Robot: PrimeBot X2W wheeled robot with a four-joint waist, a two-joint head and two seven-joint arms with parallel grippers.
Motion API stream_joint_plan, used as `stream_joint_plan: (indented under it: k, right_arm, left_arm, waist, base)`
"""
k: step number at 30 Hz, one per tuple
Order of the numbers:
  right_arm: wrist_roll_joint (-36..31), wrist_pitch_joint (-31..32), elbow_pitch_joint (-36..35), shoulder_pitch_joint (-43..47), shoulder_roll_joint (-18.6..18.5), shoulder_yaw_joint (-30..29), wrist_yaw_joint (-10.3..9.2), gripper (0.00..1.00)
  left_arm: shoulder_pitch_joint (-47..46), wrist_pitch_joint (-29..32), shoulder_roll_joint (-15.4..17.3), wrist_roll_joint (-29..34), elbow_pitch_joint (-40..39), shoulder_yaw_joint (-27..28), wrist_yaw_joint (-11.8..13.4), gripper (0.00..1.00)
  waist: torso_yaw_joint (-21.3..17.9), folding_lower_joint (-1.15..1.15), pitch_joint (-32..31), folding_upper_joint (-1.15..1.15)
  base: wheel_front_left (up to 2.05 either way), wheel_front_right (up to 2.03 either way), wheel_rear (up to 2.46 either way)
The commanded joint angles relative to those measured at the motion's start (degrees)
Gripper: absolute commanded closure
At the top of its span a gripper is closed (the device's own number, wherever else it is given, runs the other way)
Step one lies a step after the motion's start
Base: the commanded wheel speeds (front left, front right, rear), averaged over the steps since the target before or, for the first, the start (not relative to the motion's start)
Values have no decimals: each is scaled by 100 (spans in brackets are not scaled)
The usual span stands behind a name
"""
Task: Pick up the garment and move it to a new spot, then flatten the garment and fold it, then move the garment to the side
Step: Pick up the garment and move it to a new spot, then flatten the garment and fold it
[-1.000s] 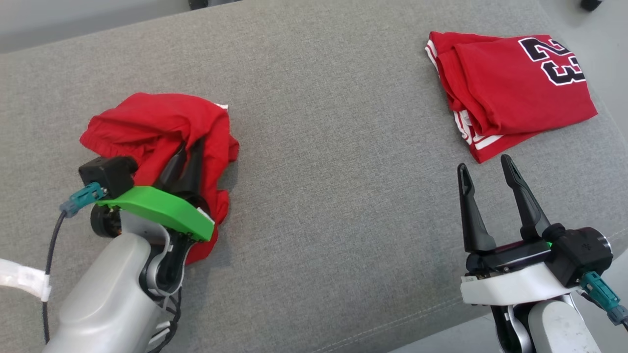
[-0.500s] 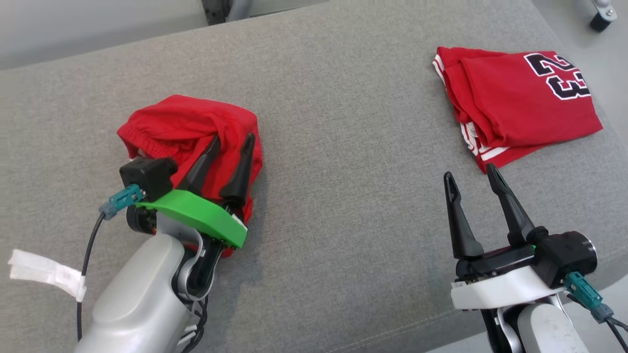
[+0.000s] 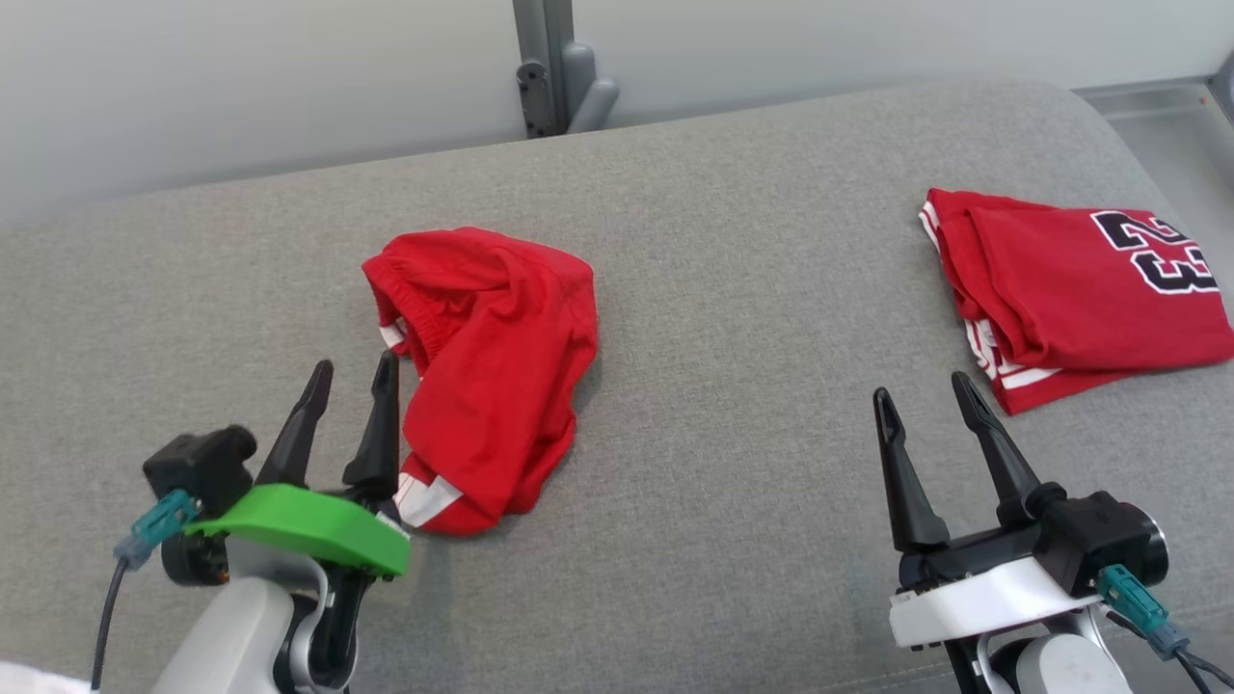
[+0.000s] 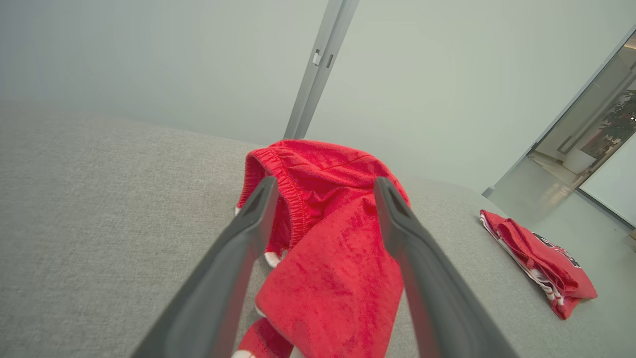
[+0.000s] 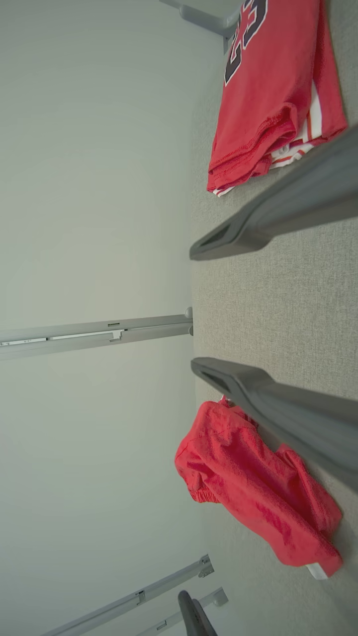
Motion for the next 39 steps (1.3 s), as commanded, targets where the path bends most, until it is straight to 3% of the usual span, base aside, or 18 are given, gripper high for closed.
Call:
stream_joint_plan:
  k: [1,7,20,28,39]
  right_arm:
    - [7,-4,17,86,-13,-11,-9,0]
    - [-16,-4,16,223,-13,-38,-9,0]
    - [55,-4,33,611,-13,-145,-9,0]
    - [113,-4,47,787,-14,-198,-9,0]
    - [22,-4,163,892,-13,-104,-9,0]
  left_arm:
    - [216,-21,46,135,-72,130,28,0]
    - [1025,-22,-20,977,-598,910,19,0]
    - [2464,-23,-742,3020,-1284,2211,-329,0]
    - [3003,-23,-1183,3708,-1435,2720,-575,0]
    - [3109,-24,-1411,3995,-1472,2950,-755,0]
  waist:
    - [295,0,-299,0]
    - [407,0,-423,0]
    - [526,0,-679,0]
    - [566,0,-833,0]
    - [656,0,-893,0]
  base:
    - [0,0,0]
    - [0,0,0]
    - [0,0,0]
    - [0,0,0]
    - [0,0,0]
